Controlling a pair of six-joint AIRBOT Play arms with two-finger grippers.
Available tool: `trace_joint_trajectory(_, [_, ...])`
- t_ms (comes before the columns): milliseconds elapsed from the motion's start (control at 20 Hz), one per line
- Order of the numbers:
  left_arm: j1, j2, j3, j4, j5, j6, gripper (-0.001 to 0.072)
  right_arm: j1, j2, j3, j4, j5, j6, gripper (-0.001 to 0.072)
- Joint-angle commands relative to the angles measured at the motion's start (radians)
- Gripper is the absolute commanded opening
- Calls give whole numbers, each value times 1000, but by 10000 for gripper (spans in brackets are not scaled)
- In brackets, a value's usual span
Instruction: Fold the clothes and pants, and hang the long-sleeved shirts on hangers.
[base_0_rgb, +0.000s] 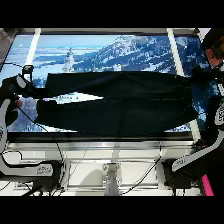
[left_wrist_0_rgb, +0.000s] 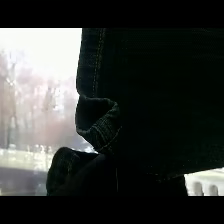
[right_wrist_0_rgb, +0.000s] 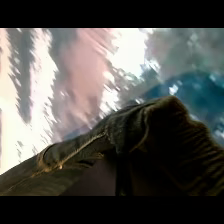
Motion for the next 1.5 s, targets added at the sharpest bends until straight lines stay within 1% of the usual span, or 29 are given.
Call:
trace_joint_trajectory(0, [1, -1, -10, 21, 95, -24, 7, -43, 0, 1, 6, 92, -76, 34])
trace_joint_trajectory(50, [1, 0, -10, 6, 120, -24, 8, -49, 0, 1, 12, 94, -86, 45])
trace_joint_trajectory(100, [1, 0, -10, 1, 140, -25, 24, -49, 0, 1, 19, 89, -86, 119])
trace_joint_trajectory(150, [1, 0, -10, 1, 163, -25, 106, -49, 0, 6, 40, 84, -87, 278])
trace_joint_trajectory(200, [1, 2, -7, 1, 187, -43, 331, -48, 0, 16, 61, 70, -101, 371])
trace_joint_trajectory(250, [1, 6, 1, 1, 204, -95, 457, -47, 0, 42, 90, 64, -119, 399])
trace_joint_trajectory(300, [2, 15, 17, 1, 206, -159, 487, -47, 0, 79, 109, 68, -142, 399])
trace_joint_trajectory(350, [2, 32, 34, 1, 205, -191, 487, -47, 0, 134, 113, 79, -168, 399])
trace_joint_trajectory(450, [2, 87, 53, 1, 188, -192, 483, -47, 0, 257, 104, 143, -209, 398])
trace_joint_trajectory(500, [2, 118, 53, 1, 145, -192, 476, -47, 1, 312, 95, 193, -237, 392])
trace_joint_trajectory(550, [2, 146, 53, 2, 75, -192, 323, -47, 3, 353, 91, 245, -276, 271])
trace_joint_trajectory(600, [7, 170, 53, 3, -11, -183, 19, -47, 14, 354, 89, 279, -302, 52])
trace_joint_trajectory(650, [13, 187, 49, 2, -71, -172, 9, -47, 23, 342, 88, 297, -317, 33])
trace_joint_trajectory(700, [21, 201, 43, 1, -113, -147, 8, -47, 28, 326, 89, 320, -348, 32])
trace_joint_trajectory(750, [29, 219, 30, 0, -145, -95, 8, -47, 28, 305, 101, 346, -365, 32])
trace_joint_trajectory(800, [41, 238, 8, -1, -167, -68, 8, -47, 29, 272, 141, 366, -390, 31])
trace_joint_trajectory(850, [63, 267, -33, -7, -174, -66, 7, -47, 28, 233, 206, 379, -421, 31])
trace_joint_trajectory(900, [92, 300, -84, -24, -173, -46, 7, -47, 28, 191, 280, 393, -446, 31])
trace_joint_trajectory(950, [138, 338, -150, -73, -174, -9, 7, -46, 28, 143, 358, 423, -478, 31])
trace_joint_trajectory(1050, [259, 410, -281, -231, -181, 96, 7, -46, 28, 45, 476, 476, -534, 32])
trace_joint_trajectory(1150, [404, 461, -397, -400, -195, 181, 8, -46, 28, -30, 533, 467, -535, 34])
trace_joint_trajectory(1200, [471, 470, -440, -468, -209, 210, 8, -46, 28, -56, 542, 459, -534, 35])
trace_joint_trajectory(1250, [532, 472, -475, -498, -228, 235, 8, -46, 28, -68, 539, 451, -534, 56])
trace_joint_trajectory(1300, [572, 471, -502, -492, -229, 236, 11, -46, 28, -70, 536, 441, -534, 182])
trace_joint_trajectory(1350, [608, 469, -527, -490, -229, 235, 145, -46, 28, -70, 540, 433, -534, 357])
trace_joint_trajectory(1400, [628, 469, -545, -491, -229, 235, 400, -46, 28, -70, 543, 430, -534, 451])
trace_joint_trajectory(1450, [639, 468, -560, -490, -230, 235, 441, -46, 28, -70, 542, 430, -534, 455])
